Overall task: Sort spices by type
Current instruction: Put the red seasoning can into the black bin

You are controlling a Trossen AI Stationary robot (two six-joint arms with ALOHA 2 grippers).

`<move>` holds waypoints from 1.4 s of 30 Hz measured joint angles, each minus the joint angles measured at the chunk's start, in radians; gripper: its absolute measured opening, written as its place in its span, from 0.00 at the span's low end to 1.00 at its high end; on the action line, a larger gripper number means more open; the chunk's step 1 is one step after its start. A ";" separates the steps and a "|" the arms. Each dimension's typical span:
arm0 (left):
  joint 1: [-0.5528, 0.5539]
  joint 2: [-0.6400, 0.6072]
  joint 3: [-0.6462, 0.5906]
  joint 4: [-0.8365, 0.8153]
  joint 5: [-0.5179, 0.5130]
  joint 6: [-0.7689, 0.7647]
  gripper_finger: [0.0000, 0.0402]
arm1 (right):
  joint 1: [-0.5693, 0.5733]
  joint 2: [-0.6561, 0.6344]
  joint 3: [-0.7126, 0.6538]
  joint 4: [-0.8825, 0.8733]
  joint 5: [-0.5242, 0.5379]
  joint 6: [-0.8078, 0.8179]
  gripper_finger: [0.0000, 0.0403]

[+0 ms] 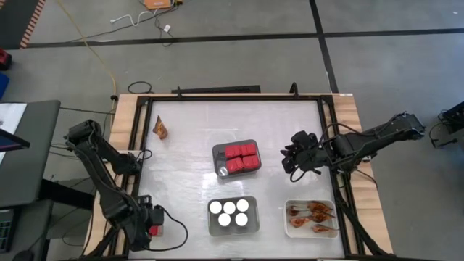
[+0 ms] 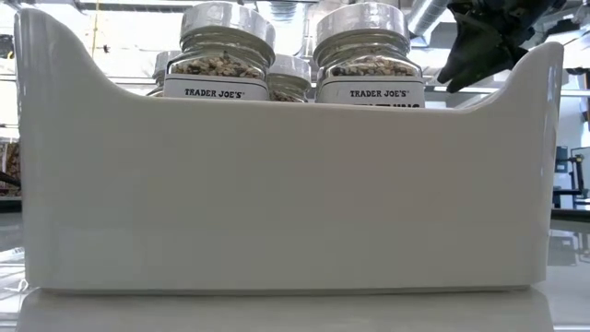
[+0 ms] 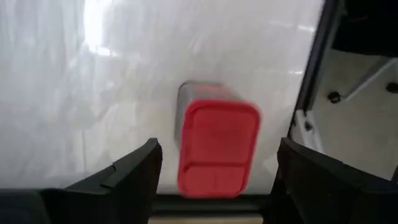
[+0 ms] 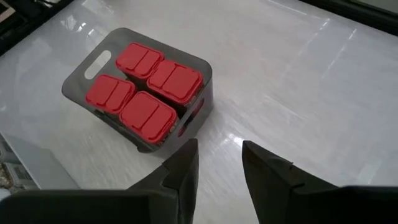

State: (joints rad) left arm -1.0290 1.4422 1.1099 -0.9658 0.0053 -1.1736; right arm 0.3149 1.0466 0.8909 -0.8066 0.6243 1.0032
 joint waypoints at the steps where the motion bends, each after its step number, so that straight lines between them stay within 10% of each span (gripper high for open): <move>1: 0.000 0.000 0.000 0.013 -0.006 0.011 0.76 | 0.000 0.000 0.000 0.000 0.000 -0.006 0.37; 16: -0.010 0.149 0.000 0.005 0.040 0.139 0.76 | -0.003 0.000 0.000 -0.001 0.000 -0.034 0.37; 29: 0.014 0.170 0.001 -0.150 0.069 0.446 0.51 | -0.003 0.000 0.000 0.000 0.000 -0.036 0.37; 42: 0.435 -0.168 -0.103 -0.295 -0.125 1.150 0.51 | -0.003 0.000 0.000 0.004 0.000 -0.035 0.37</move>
State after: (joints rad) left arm -0.5942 1.2746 1.0074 -1.2609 -0.1200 -0.0234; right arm 0.3115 1.0470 0.8909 -0.8026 0.6243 0.9682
